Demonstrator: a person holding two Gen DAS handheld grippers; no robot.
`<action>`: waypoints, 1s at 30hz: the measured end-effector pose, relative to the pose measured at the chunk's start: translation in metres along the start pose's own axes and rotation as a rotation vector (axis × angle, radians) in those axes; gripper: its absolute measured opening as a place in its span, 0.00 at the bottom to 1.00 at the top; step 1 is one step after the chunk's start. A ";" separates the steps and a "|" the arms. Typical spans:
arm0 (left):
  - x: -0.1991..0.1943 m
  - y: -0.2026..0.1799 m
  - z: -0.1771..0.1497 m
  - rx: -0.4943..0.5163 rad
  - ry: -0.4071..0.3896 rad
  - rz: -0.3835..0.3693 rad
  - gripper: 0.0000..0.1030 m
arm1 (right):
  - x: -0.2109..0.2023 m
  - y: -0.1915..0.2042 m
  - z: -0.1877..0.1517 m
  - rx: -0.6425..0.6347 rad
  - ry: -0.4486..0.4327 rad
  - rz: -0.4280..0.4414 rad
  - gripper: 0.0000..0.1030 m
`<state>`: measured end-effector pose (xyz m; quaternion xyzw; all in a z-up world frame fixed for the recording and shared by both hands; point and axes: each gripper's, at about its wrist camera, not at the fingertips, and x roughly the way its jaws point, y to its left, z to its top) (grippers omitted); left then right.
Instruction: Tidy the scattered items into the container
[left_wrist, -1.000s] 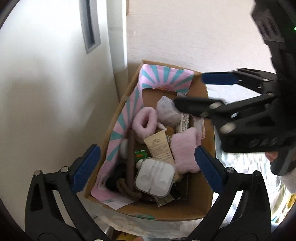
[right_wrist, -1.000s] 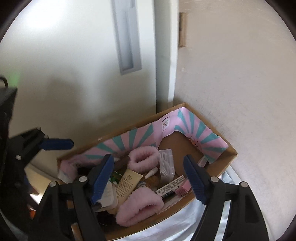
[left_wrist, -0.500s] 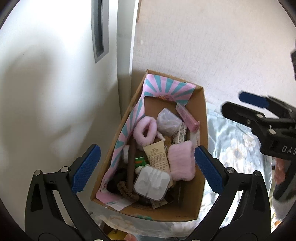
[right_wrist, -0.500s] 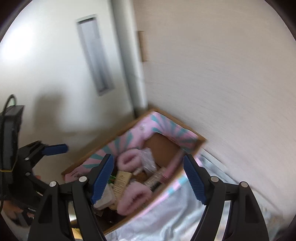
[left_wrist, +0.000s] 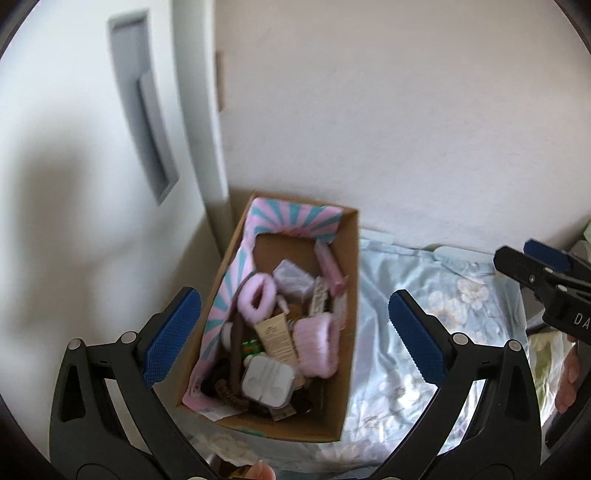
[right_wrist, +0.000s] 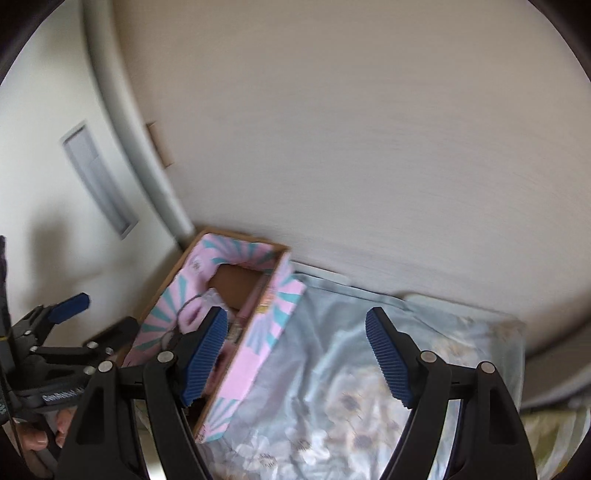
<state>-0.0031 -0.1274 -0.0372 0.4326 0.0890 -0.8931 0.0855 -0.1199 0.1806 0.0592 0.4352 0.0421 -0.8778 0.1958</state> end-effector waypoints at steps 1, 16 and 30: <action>-0.004 -0.005 0.003 0.009 -0.005 0.000 0.99 | -0.005 -0.007 -0.002 0.028 0.007 -0.006 0.71; -0.018 -0.082 0.005 0.200 0.032 0.034 0.99 | -0.063 -0.062 -0.042 0.206 0.049 -0.231 0.74; 0.002 -0.117 -0.031 0.240 0.104 -0.029 0.99 | -0.062 -0.085 -0.078 0.311 0.099 -0.287 0.75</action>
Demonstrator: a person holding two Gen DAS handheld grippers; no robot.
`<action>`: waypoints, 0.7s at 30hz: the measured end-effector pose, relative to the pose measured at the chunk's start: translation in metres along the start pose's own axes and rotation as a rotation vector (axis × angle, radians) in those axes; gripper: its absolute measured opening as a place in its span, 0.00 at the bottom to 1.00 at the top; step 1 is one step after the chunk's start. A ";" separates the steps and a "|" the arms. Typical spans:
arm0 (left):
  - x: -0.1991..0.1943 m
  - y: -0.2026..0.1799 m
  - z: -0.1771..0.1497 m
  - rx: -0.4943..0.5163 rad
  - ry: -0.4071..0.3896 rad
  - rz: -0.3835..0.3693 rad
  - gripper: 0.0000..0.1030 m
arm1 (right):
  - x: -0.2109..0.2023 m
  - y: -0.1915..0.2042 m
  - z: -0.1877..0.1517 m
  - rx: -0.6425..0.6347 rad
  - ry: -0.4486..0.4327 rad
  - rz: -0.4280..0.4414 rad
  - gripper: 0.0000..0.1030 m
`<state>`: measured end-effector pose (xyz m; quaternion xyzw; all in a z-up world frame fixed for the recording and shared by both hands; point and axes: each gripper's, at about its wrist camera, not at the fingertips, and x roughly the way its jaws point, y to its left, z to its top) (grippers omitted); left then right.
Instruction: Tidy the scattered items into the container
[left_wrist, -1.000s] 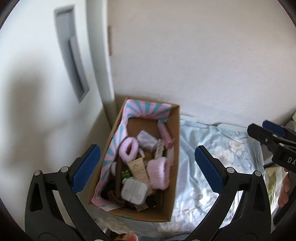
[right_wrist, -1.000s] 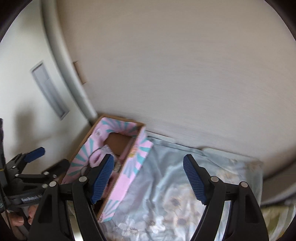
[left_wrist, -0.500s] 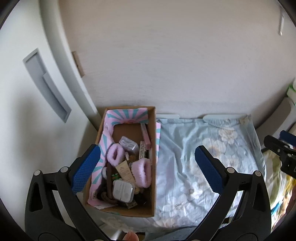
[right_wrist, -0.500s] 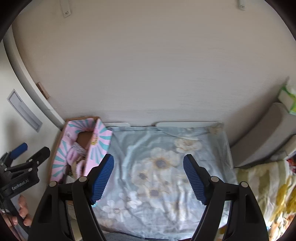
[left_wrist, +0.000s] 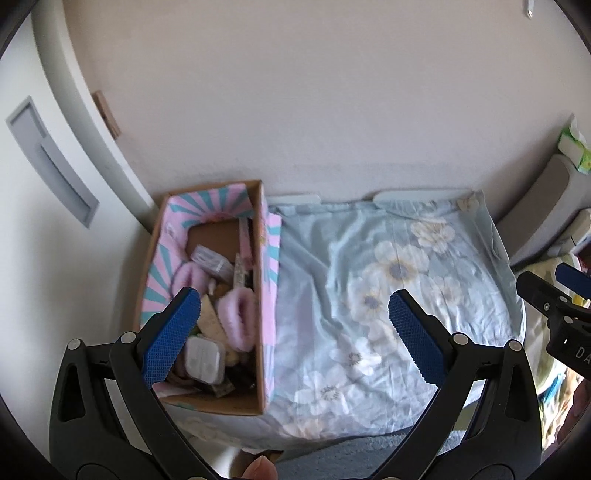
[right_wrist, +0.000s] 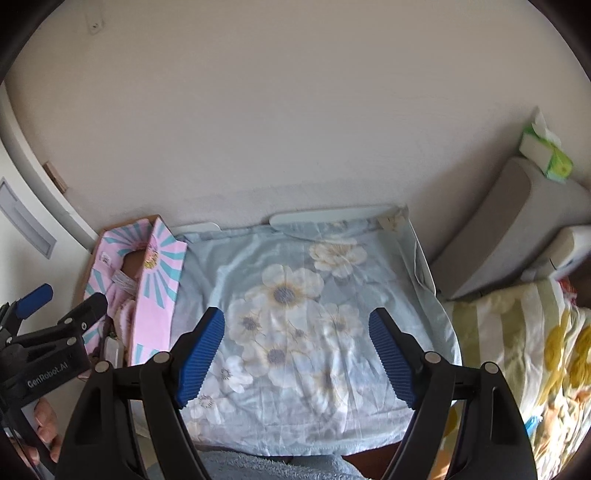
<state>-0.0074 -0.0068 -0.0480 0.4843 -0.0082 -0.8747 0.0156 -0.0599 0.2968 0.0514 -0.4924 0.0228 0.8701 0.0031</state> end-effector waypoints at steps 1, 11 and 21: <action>0.002 -0.002 -0.002 0.005 0.007 0.004 0.99 | 0.001 -0.001 -0.001 0.002 0.004 -0.003 0.75; 0.009 -0.001 -0.001 -0.003 0.019 -0.024 0.99 | 0.005 -0.008 -0.004 0.010 0.020 -0.016 0.75; 0.011 0.001 0.000 -0.010 0.024 0.004 0.99 | 0.005 -0.003 -0.002 -0.019 0.006 -0.018 0.75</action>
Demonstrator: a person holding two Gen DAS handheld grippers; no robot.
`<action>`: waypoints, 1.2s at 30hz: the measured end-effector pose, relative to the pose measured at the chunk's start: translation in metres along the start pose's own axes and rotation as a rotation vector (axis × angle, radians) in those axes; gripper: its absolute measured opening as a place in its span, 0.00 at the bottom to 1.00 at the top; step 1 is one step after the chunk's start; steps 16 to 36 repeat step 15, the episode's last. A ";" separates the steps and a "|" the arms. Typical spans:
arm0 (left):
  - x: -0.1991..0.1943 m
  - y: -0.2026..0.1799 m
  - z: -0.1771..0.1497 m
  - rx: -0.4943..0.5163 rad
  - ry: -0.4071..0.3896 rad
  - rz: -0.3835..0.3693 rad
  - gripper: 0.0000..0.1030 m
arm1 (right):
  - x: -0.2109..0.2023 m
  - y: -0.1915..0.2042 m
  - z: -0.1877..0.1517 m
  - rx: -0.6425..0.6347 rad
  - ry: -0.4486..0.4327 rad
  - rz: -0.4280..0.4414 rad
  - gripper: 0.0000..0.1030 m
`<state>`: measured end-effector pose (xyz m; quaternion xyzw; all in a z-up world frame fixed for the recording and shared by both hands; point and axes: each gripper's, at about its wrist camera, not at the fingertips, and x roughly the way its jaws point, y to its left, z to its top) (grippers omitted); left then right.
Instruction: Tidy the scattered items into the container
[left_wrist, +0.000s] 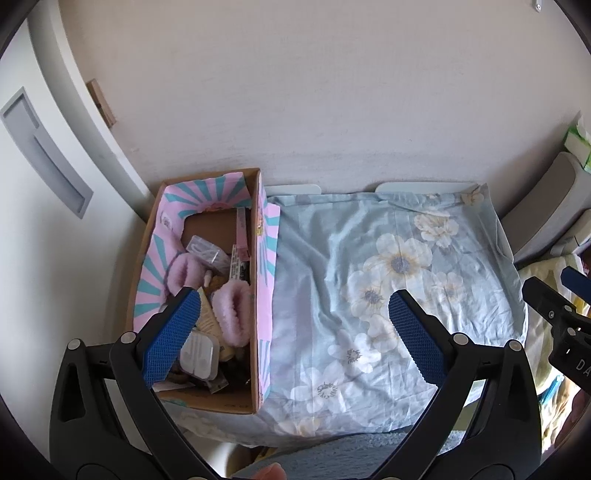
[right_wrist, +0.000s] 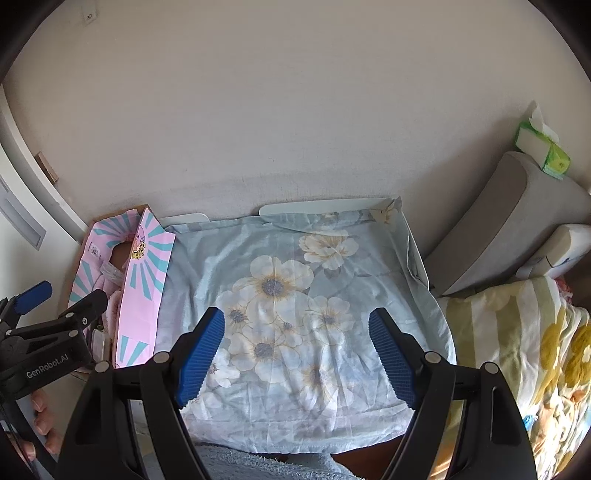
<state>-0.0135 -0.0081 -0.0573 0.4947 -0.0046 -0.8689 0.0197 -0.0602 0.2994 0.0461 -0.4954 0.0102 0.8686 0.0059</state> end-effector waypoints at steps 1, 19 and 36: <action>0.000 0.000 0.000 -0.002 -0.002 0.004 0.99 | 0.000 0.000 0.000 0.001 0.000 0.003 0.75; -0.005 0.011 0.002 -0.036 -0.019 0.031 0.99 | 0.005 0.009 0.003 -0.025 0.004 0.020 0.75; -0.005 0.011 0.002 -0.036 -0.019 0.031 0.99 | 0.005 0.009 0.003 -0.025 0.004 0.020 0.75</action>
